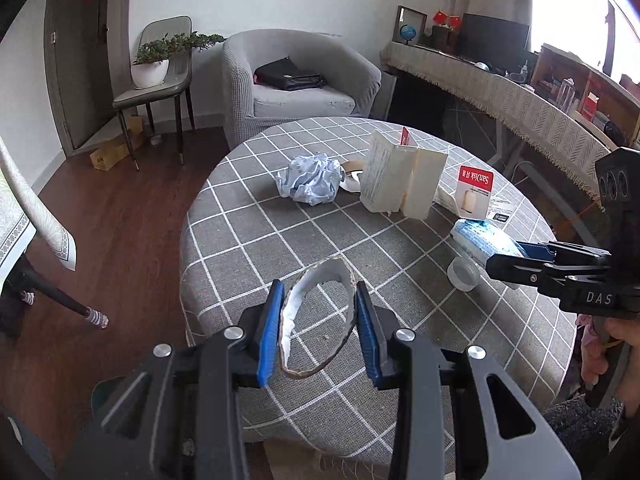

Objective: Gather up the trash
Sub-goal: 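Carry tape ring in left tool and tissue pack in right tool over teal bin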

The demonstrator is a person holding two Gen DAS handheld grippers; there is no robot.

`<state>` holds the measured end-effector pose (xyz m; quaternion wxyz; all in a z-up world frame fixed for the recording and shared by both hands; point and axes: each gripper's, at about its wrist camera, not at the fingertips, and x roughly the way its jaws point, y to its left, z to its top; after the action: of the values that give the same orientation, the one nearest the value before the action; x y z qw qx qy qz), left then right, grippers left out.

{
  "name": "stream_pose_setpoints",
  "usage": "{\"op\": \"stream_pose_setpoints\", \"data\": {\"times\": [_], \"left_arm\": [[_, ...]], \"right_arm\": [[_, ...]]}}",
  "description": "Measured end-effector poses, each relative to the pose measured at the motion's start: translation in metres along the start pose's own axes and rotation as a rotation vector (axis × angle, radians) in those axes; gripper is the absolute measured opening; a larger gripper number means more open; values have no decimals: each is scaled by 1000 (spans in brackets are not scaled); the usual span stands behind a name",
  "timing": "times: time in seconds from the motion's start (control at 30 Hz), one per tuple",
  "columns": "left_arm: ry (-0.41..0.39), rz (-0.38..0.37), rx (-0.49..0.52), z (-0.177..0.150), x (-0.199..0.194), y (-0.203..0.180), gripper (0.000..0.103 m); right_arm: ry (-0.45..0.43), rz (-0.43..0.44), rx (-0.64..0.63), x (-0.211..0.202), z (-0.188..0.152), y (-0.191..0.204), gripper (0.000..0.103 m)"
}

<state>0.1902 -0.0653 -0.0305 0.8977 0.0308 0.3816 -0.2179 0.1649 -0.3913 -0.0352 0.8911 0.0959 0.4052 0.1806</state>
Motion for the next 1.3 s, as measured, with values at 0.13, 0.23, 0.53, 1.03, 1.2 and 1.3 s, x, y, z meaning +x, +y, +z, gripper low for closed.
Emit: {"op": "stream_pose_setpoints", "data": {"times": [0.13, 0.23, 0.53, 1.03, 1.2, 1.3], "left_arm": [[-7, 19, -9, -4, -6, 11, 38], [-11, 32, -13, -5, -10, 18, 38], [-5, 102, -43, -16, -19, 50, 38], [49, 225, -123, -50, -26, 124, 38], [84, 254, -151, -67, -26, 149, 38], [121, 274, -166, -79, -23, 164, 38]], "right_arm": [[1, 20, -22, 4, 1, 16, 53], [5, 39, -35, 8, 2, 28, 53], [2, 95, -95, 23, 8, 71, 53], [12, 158, -186, 64, 11, 137, 53], [13, 183, -229, 74, 10, 163, 53], [20, 203, -238, 82, 11, 176, 53]]}}
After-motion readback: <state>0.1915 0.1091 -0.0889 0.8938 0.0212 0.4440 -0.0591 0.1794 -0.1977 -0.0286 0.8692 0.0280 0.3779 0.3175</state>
